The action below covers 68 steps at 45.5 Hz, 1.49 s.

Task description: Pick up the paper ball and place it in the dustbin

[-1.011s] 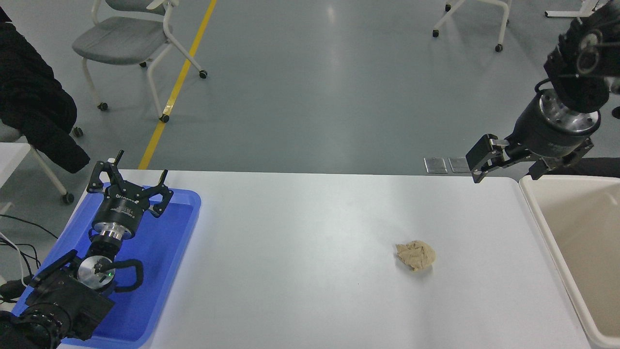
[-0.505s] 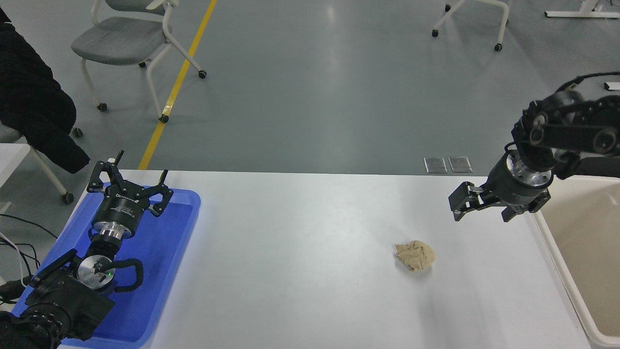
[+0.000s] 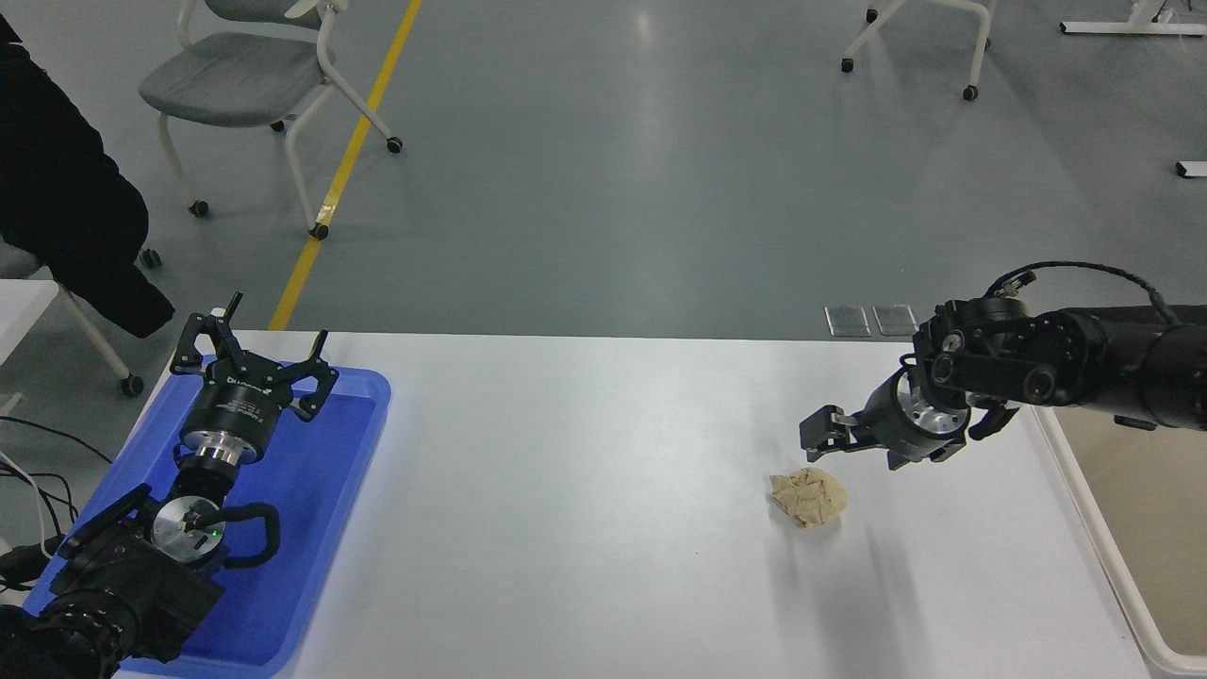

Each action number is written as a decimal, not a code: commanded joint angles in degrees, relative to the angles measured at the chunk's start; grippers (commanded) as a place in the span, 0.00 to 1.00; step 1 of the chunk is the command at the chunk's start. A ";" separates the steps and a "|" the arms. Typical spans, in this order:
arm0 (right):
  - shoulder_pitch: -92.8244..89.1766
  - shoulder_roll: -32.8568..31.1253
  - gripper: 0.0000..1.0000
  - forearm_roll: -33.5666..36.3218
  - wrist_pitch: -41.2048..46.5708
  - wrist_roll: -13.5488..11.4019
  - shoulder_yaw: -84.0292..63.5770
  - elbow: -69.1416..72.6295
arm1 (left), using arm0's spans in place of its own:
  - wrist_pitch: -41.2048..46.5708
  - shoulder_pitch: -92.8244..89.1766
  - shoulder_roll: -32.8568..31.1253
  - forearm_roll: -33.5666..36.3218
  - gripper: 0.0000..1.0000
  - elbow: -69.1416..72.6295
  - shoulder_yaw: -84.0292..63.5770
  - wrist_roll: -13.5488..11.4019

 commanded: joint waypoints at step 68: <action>22.75 -6.22 0.00 -1.48 3.58 0.62 -13.05 14.03 | 0.00 -0.01 0.09 0.01 1.00 0.08 0.00 -0.04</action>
